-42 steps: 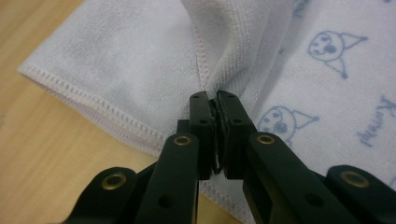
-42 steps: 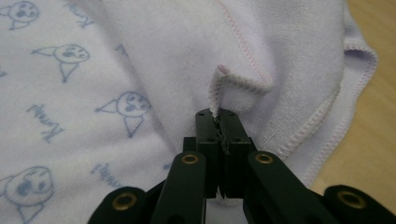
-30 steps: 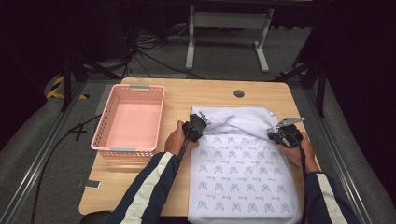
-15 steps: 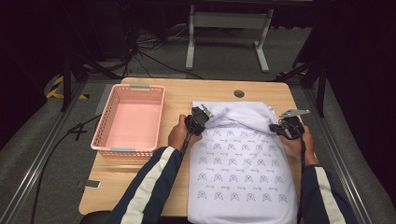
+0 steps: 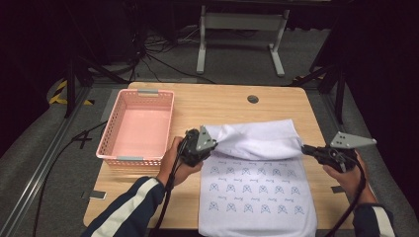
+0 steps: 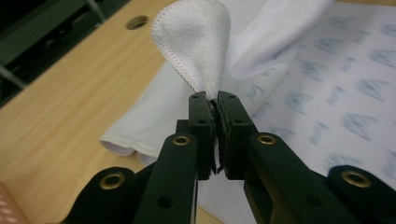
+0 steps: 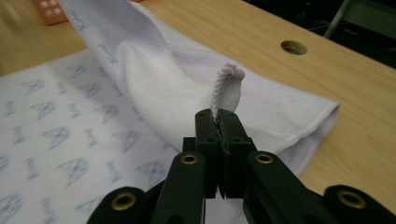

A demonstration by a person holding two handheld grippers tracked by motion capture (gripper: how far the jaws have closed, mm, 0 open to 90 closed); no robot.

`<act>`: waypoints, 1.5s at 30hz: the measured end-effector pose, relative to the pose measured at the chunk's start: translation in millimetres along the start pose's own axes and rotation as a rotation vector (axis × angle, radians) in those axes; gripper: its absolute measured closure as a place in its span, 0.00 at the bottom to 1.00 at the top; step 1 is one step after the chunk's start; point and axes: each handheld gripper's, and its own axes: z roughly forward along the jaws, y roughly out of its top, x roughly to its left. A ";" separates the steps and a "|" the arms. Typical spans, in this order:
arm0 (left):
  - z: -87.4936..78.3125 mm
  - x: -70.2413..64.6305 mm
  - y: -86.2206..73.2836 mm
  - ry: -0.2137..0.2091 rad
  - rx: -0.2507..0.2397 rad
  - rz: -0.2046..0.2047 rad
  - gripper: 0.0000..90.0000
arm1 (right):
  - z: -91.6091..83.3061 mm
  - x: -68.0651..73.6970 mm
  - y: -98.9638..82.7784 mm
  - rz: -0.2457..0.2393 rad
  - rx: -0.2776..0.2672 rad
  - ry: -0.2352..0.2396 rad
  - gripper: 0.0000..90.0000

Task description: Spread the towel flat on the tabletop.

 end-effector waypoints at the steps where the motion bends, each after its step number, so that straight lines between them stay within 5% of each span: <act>1: -2.8 -5.3 -4.9 -0.010 0.006 0.010 0.94 | -6.2 7.5 -7.4 -0.011 0.006 0.054 0.98; 6: -10.7 -28.6 -38.3 -0.125 0.073 0.005 0.95 | -19.7 36.6 -41.1 -0.082 0.093 0.177 0.98; 7: -5.5 -37.2 -49.1 -0.112 0.160 0.021 0.95 | -15.8 42.0 -54.3 -0.077 0.157 0.219 0.98; 13: 16.0 -44.4 -69.6 -0.110 0.258 -0.012 0.95 | 5.5 50.4 -79.8 -0.077 0.327 0.207 0.98; 18: 27.8 -38.3 -64.4 -0.057 0.264 -0.052 0.95 | 12.0 44.4 -79.2 -0.036 0.302 0.180 0.98; 24: 58.7 -8.7 -51.3 0.079 0.276 -0.079 0.96 | 34.4 27.8 -66.5 -0.020 0.298 0.061 0.98; 28: 69.6 9.5 -47.8 0.103 0.264 -0.130 0.95 | 49.2 12.2 -58.1 -0.017 0.299 0.006 0.98; 31: 69.4 12.2 -48.1 0.084 0.232 -0.151 0.95 | 54.2 7.6 -55.1 -0.009 0.289 0.002 0.98; 34: 56.9 11.4 -43.2 0.077 0.187 -0.125 0.95 | 48.8 3.8 -54.8 0.022 0.226 0.021 0.98; 39: 15.6 2.1 -31.5 0.061 0.068 -0.077 0.95 | 0.2 9.1 -38.5 -0.027 0.059 0.055 0.98; 41: 3.7 -7.0 -34.7 0.020 0.033 -0.057 0.95 | -5.3 11.2 -37.9 -0.036 0.054 0.051 0.97; 45: -8.3 -25.9 -49.6 -0.028 0.062 -0.012 0.90 | -21.1 28.7 -48.6 -0.090 0.091 0.149 0.95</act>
